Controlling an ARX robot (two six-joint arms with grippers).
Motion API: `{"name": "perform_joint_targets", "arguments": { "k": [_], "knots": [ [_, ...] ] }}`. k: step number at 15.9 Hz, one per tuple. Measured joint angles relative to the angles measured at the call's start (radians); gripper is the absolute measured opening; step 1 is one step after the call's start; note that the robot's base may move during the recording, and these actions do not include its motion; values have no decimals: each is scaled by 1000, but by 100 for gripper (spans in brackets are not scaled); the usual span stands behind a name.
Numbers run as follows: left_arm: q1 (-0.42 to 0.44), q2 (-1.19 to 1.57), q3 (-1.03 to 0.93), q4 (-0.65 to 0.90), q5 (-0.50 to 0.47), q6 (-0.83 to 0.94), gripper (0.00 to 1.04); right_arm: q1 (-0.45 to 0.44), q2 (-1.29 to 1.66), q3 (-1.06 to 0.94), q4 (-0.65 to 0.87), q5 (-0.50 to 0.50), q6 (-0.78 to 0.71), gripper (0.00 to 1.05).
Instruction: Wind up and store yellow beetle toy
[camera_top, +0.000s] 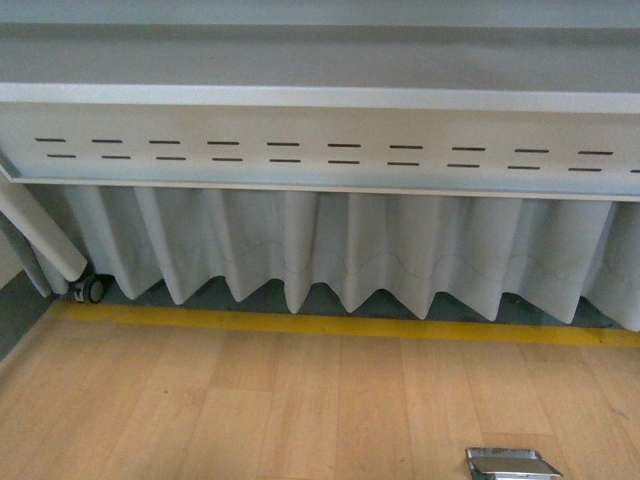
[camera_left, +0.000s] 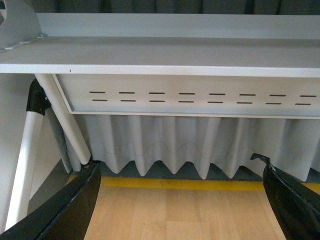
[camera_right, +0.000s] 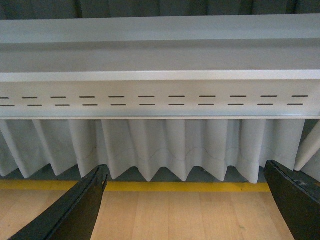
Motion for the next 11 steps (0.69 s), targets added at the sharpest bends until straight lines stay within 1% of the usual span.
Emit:
{"name": "perform_joint_targets", "arguments": {
  "k": [11],
  "knots": [
    [0, 0, 0, 0, 0, 0, 98, 0, 0, 0, 0, 0, 0, 98]
  ]
}}
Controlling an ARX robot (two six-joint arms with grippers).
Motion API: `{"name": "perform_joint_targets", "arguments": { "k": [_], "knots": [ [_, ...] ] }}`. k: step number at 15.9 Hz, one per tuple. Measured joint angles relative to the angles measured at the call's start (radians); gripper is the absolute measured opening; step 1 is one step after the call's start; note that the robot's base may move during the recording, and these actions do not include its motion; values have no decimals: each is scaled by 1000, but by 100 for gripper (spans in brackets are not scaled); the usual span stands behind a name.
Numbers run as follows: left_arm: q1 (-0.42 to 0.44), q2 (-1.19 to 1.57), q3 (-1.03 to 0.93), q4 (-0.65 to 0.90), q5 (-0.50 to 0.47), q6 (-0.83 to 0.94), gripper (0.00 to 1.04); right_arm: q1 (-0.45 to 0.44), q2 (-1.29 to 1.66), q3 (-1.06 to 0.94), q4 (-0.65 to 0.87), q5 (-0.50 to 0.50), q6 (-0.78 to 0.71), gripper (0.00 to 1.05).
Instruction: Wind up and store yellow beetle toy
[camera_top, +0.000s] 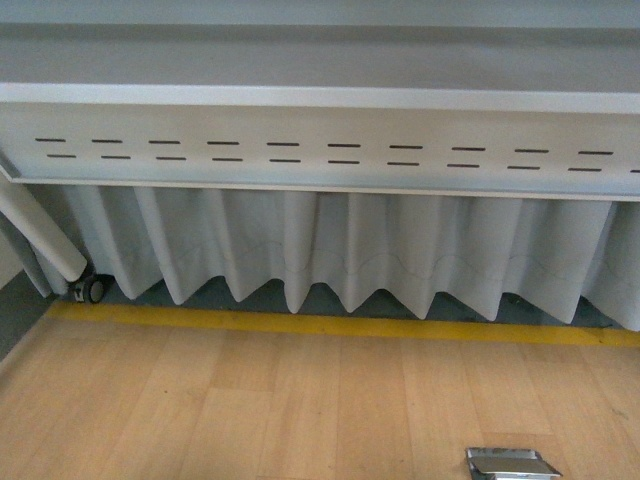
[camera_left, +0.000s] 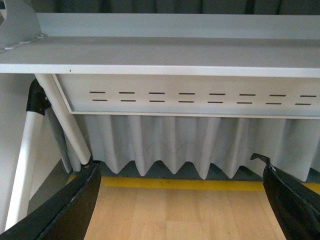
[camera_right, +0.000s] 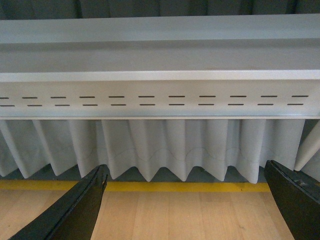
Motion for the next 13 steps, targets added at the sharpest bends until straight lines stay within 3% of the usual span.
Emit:
{"name": "perform_joint_targets", "arguments": {
  "k": [13],
  "knots": [
    [0, 0, 0, -1, 2, 1, 98, 0, 0, 0, 0, -1, 0, 98]
  ]
}}
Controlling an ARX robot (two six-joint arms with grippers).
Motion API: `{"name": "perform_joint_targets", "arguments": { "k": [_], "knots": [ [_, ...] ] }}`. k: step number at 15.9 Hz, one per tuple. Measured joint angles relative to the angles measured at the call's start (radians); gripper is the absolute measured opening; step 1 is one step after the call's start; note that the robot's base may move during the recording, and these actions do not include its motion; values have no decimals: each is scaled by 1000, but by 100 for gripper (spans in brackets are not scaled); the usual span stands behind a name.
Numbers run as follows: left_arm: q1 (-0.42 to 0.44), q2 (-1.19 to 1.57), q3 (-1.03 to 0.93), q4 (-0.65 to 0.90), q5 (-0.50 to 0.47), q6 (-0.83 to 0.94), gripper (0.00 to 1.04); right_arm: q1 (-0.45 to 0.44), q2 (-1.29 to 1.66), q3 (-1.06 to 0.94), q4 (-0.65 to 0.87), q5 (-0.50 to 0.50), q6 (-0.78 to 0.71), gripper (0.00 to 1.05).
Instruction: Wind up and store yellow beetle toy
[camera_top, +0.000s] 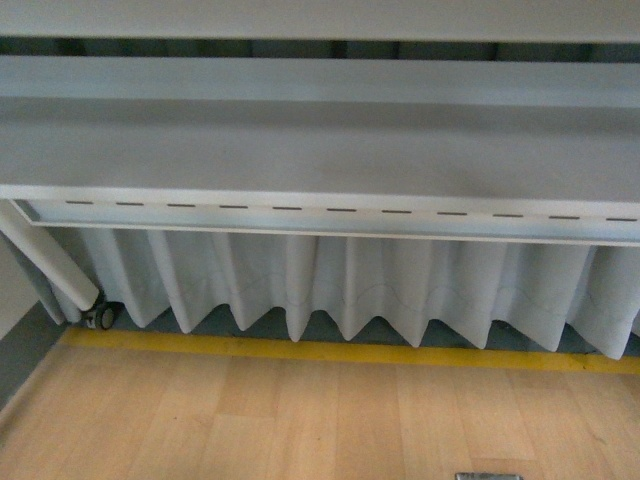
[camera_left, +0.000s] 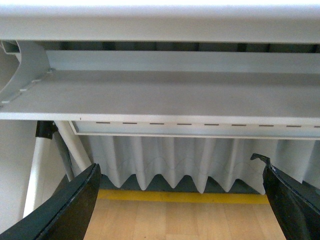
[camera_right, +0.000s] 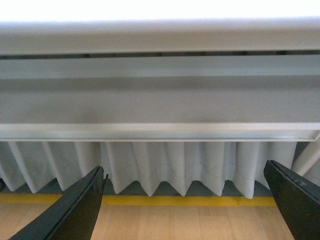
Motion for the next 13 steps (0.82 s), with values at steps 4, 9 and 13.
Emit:
{"name": "perform_joint_targets", "arguments": {
  "k": [4, 9, 13],
  "knots": [
    [0, 0, 0, 0, -2, -1, 98, 0, 0, 0, -1, 1, 0, 98],
    [0, 0, 0, 0, -3, -1, 98, 0, 0, 0, -1, 1, 0, 98],
    [0, 0, 0, 0, -1, 0, 98, 0, 0, 0, 0, 2, 1, 98]
  ]
}}
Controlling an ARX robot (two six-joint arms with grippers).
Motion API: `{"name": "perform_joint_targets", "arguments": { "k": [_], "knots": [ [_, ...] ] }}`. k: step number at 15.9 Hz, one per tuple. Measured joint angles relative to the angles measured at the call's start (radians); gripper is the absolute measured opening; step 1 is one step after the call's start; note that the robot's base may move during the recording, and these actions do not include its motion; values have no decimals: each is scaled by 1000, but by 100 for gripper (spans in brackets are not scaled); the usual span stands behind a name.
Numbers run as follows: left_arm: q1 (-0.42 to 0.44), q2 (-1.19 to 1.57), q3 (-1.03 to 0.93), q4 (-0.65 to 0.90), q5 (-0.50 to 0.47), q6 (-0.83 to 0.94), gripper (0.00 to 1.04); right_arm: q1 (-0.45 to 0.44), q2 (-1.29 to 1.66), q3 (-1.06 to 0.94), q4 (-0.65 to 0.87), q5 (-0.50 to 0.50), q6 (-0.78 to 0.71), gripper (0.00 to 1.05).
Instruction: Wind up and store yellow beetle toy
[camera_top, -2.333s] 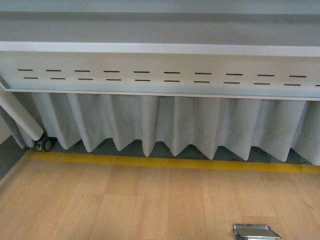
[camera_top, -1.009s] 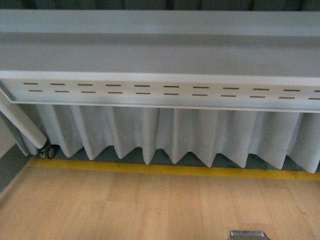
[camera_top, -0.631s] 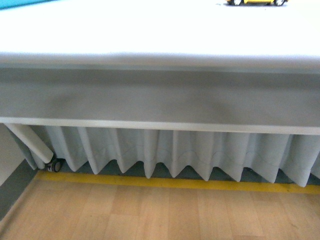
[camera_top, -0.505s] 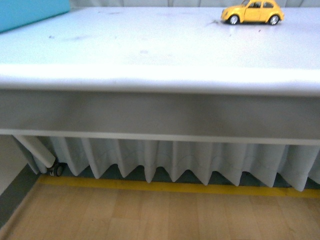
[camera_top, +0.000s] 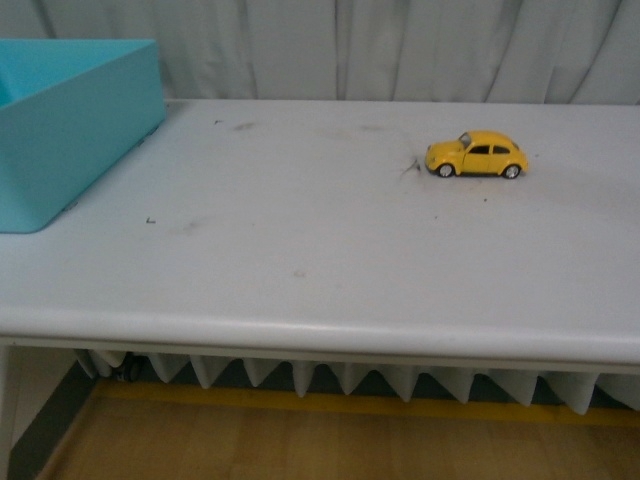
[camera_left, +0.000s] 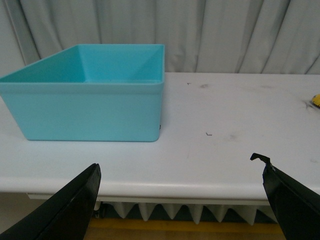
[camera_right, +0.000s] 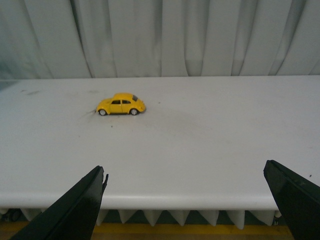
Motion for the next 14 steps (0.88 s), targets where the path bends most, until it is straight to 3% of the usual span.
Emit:
{"name": "perform_joint_targets", "arguments": {
  "k": [14],
  "knots": [
    [0, 0, 0, 0, -1, -3, 98, 0, 0, 0, -1, 0, -1, 98]
  ]
}}
